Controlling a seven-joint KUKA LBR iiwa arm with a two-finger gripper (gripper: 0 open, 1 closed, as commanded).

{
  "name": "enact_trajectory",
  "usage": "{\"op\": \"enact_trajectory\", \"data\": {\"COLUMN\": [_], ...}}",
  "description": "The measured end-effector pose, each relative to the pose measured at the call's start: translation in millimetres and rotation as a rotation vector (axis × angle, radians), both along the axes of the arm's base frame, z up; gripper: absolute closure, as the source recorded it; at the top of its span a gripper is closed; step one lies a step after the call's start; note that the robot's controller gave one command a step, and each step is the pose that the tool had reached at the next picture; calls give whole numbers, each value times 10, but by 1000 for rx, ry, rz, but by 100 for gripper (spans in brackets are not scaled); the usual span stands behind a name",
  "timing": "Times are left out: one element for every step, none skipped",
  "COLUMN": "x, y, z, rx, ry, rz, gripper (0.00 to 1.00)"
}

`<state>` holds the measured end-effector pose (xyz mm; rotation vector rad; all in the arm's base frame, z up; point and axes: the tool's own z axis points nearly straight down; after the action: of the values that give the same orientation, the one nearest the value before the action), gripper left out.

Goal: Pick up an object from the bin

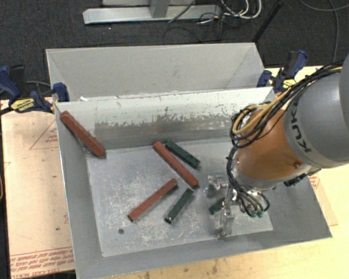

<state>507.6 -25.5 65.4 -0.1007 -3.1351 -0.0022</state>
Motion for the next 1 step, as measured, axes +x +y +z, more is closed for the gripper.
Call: {"op": "enact_trajectory", "data": {"x": [530], "y": [-466], "z": [50], "rx": [-4], "ry": [-12], "rz": [5], "gripper": [0]}}
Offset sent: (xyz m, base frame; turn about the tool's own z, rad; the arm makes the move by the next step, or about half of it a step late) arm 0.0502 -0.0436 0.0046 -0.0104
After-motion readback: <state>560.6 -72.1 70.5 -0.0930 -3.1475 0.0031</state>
